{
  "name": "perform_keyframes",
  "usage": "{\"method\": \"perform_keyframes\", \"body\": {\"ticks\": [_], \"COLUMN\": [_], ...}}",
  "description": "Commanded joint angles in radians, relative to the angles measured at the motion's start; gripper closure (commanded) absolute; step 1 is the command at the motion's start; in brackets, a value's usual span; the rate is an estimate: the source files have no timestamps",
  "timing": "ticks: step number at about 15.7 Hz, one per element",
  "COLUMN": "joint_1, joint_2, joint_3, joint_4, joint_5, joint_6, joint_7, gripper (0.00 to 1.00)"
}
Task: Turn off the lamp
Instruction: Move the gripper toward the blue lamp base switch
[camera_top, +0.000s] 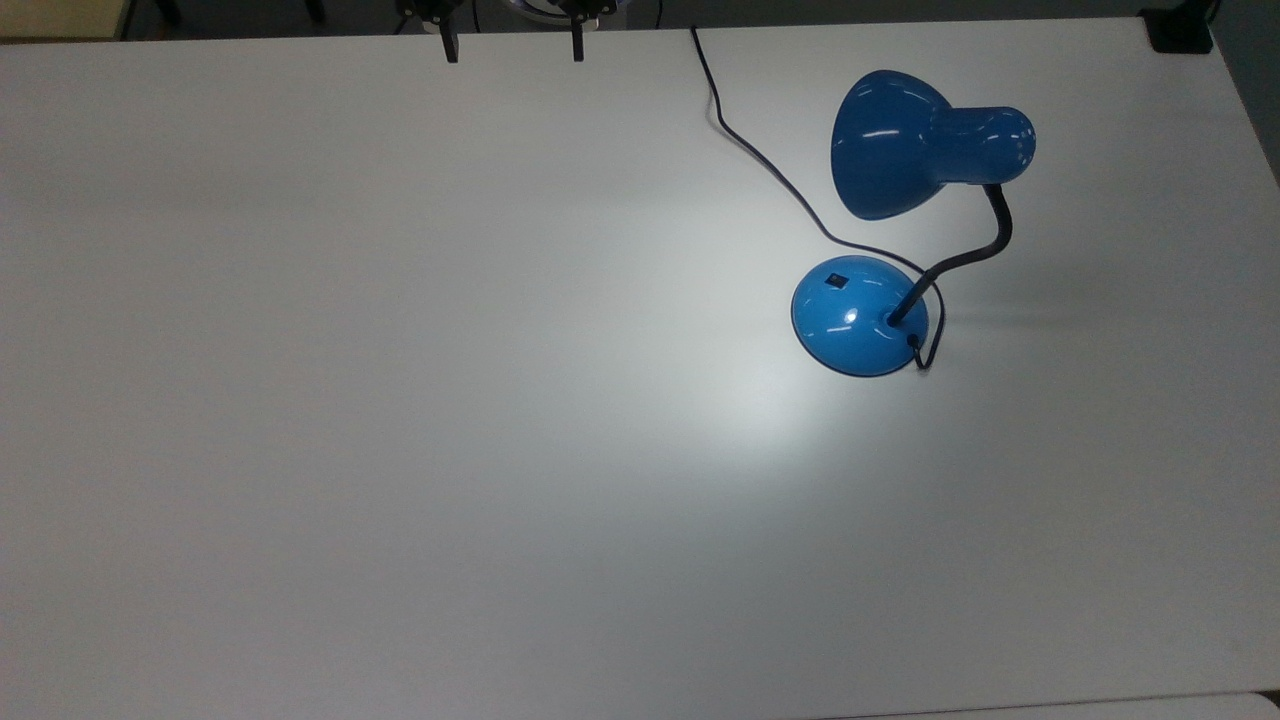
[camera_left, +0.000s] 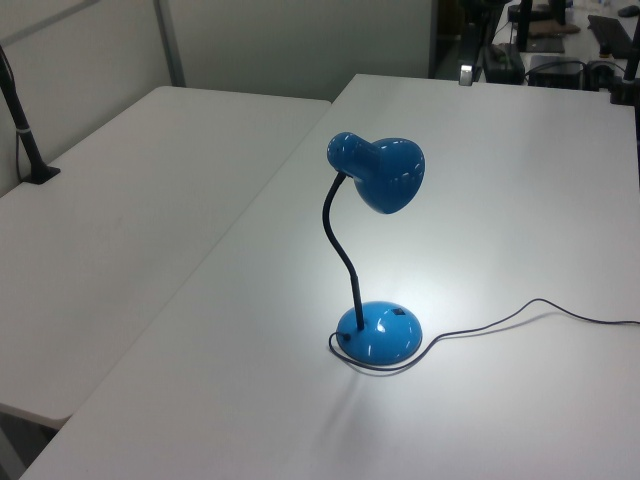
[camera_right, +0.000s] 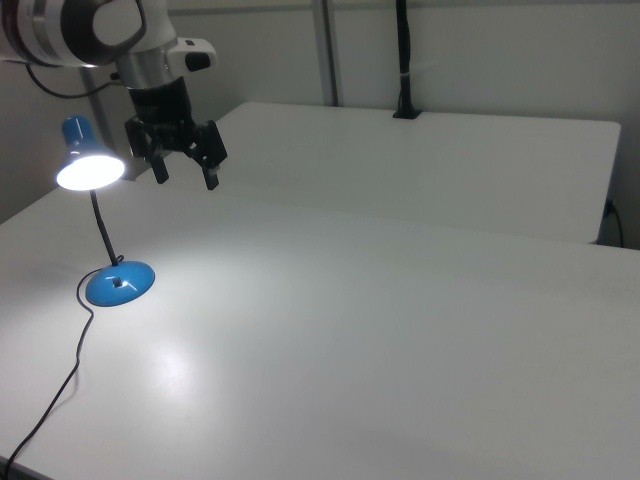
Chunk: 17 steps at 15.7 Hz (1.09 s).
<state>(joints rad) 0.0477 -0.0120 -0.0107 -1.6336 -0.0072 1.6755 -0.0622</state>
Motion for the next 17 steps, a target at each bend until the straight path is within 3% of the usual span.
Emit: {"method": "perform_keyframes", "body": {"ticks": [1, 5, 7, 9, 12, 17], "joint_1": [0.003, 0.015, 0.017, 0.043, 0.064, 0.145], "joint_2": [0.0, 0.003, 0.003, 0.01, 0.017, 0.029], "joint_3": [-0.008, 0.006, 0.021, 0.026, 0.026, 0.028], "joint_4": [-0.014, -0.052, -0.077, -0.101, -0.127, -0.236], "joint_5": [0.007, 0.006, 0.007, 0.022, 0.113, 0.212], "joint_6": [-0.075, -0.089, -0.089, -0.085, -0.079, 0.088], "joint_7": [-0.295, -0.32, -0.25, -0.187, -0.072, 0.097], "gripper": [0.0, 0.0, 0.11, 0.3, 0.99, 1.0]}}
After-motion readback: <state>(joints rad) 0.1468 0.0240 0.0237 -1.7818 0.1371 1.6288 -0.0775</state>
